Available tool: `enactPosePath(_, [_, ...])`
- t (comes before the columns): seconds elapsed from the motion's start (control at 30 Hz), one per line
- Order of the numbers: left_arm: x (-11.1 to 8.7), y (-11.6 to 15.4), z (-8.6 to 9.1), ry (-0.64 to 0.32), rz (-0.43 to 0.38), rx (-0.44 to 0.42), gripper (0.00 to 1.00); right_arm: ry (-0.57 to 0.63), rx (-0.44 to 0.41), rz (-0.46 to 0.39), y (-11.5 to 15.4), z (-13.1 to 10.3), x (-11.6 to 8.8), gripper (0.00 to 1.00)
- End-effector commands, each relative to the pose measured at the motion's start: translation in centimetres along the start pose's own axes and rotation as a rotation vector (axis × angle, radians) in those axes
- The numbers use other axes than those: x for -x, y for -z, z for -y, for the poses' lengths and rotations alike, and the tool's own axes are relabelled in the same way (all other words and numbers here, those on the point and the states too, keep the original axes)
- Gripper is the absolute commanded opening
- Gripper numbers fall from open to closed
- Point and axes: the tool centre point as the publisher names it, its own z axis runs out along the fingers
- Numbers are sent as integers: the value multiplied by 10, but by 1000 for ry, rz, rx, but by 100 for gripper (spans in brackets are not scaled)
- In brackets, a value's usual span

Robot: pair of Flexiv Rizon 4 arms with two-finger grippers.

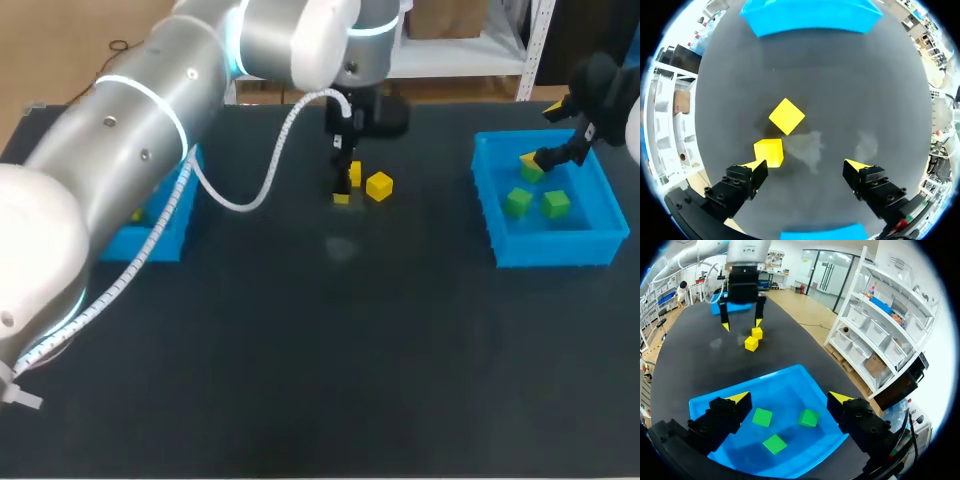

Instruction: Put the green cubes in the right bin and the yellow cubes in the left bin.

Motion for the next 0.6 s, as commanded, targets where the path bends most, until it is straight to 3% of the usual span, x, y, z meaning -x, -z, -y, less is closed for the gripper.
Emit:
enactPosePath(0.03, [5, -9, -16, 11, -12, -9, 100, 0, -1, 0, 1, -1, 0, 100])
enactPosePath(0.23, [10, -12, -28, 47, 9, 26, 100, 0, -1, 0, 1, -1, 0, 100])
enactPosePath(0.6, [10, -24, -42, 107, -36, 88, 100, 0, -1, 0, 1, -1, 0, 100])
